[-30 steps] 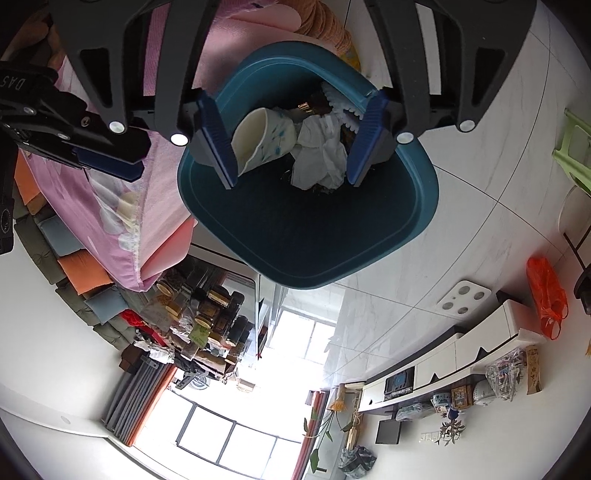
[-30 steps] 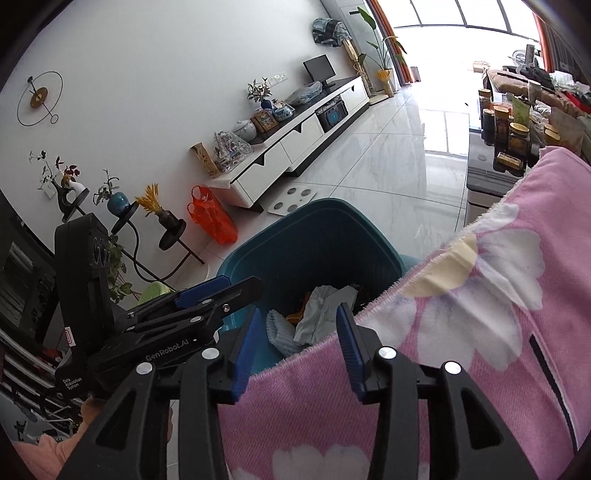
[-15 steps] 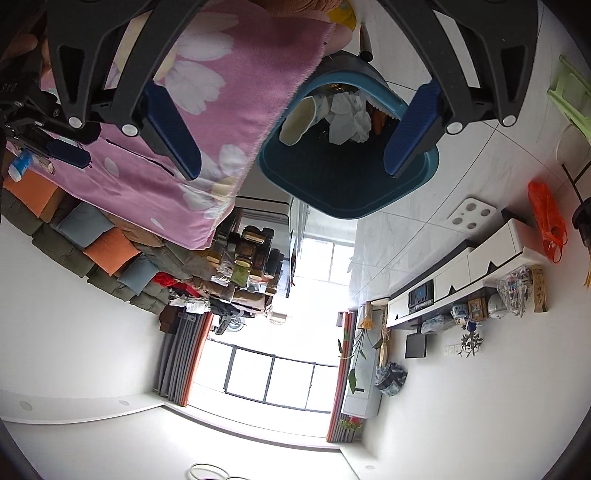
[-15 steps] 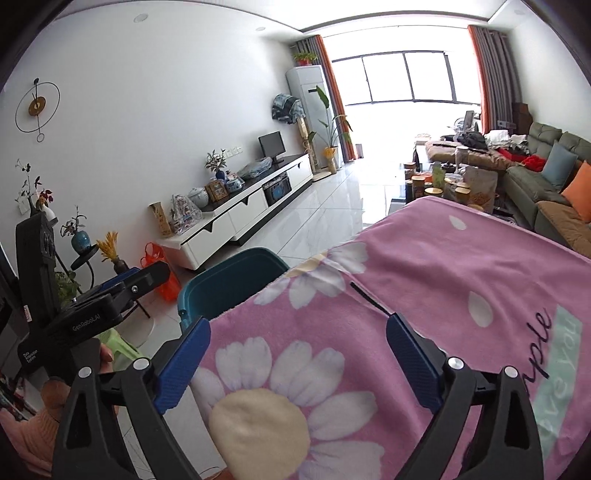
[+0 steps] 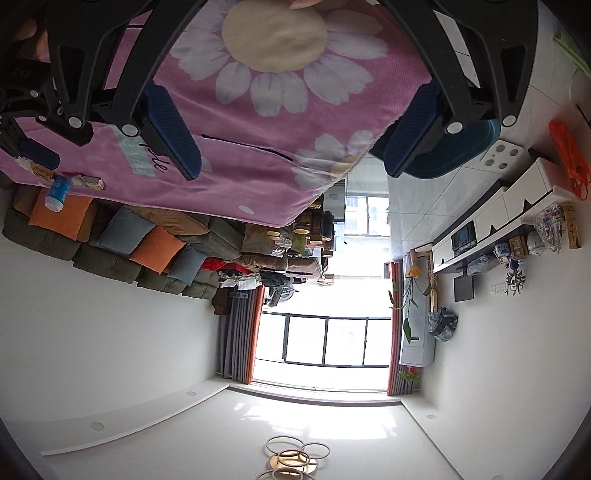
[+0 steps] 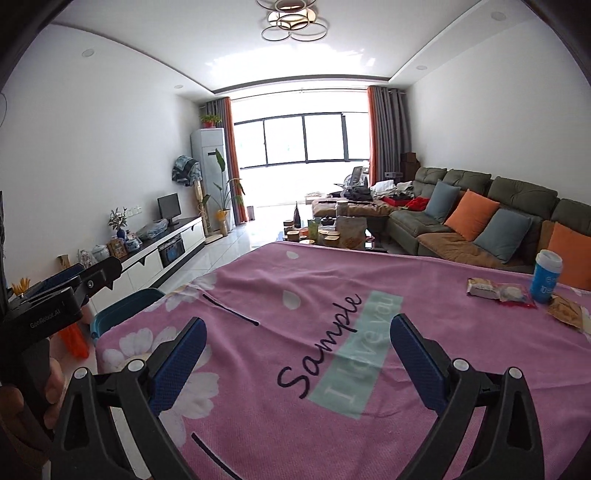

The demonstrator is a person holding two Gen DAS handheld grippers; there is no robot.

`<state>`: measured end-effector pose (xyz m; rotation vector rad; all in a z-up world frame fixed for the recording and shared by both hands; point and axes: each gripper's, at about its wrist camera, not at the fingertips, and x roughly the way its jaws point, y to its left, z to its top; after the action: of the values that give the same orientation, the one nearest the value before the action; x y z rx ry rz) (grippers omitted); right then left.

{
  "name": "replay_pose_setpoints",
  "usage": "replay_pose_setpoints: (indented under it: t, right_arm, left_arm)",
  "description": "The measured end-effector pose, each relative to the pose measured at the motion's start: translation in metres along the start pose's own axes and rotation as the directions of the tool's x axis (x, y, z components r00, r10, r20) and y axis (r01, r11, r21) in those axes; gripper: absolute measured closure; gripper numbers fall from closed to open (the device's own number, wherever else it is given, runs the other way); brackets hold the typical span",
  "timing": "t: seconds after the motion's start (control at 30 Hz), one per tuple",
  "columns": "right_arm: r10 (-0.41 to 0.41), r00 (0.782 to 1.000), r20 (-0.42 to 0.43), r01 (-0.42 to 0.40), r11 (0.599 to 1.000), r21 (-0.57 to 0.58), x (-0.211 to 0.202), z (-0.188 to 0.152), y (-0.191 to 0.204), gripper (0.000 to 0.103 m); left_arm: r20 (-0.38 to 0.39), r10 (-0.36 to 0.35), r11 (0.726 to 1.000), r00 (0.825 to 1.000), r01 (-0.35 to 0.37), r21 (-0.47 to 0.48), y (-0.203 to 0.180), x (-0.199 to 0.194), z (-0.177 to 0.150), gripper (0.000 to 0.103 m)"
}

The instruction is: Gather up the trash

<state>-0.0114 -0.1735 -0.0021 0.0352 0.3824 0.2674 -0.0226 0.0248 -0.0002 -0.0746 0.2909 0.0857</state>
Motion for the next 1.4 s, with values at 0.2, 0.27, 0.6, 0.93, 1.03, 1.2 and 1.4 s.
replay_pose_setpoints:
  t: [0.2, 0.27, 0.6, 0.93, 1.03, 1.2, 1.4]
  right_arm:
    - [-0.078, 0.994, 0.071, 0.076, 0.997, 0.035, -0.025, -0.006, -0.021, 0.007]
    - [-0.098, 0.992, 0.085, 0.095, 0.995, 0.038, -0.032, -0.009, -0.025, 0.007]
    - [-0.168, 0.976, 0.14, 0.16, 0.985, 0.063, -0.056, -0.013, -0.036, 0.007]
    - [-0.205, 0.967, 0.153, 0.194, 0.978, 0.08, -0.067, -0.013, -0.043, 0.007]
    - [-0.21, 0.965, 0.157, 0.199, 0.976, 0.085, -0.07, -0.012, -0.045, 0.007]
    - [-0.213, 0.965, 0.156, 0.201, 0.976, 0.088, -0.071, -0.012, -0.047, 0.007]
    - [-0.207, 0.967, 0.146, 0.196, 0.977, 0.087, -0.069, -0.011, -0.048, 0.007]
  left_arm:
    - [0.038, -0.022, 0.998, 0.999, 0.02, 0.054, -0.031, -0.006, -0.004, 0.006]
    - [0.041, -0.027, 0.997, 0.999, 0.024, 0.07, -0.038, -0.008, -0.008, 0.006]
    - [0.059, -0.053, 0.994, 0.997, 0.047, 0.096, -0.051, -0.017, -0.01, 0.006]
    - [0.067, -0.08, 0.991, 0.995, 0.072, 0.116, -0.064, -0.021, -0.012, 0.006]
    - [0.064, -0.089, 0.989, 0.994, 0.081, 0.123, -0.068, -0.02, -0.012, 0.006]
    - [0.07, -0.096, 0.989, 0.993, 0.087, 0.123, -0.071, -0.021, -0.011, 0.006]
    - [0.076, -0.096, 0.988, 0.993, 0.086, 0.127, -0.072, -0.022, -0.009, 0.006]
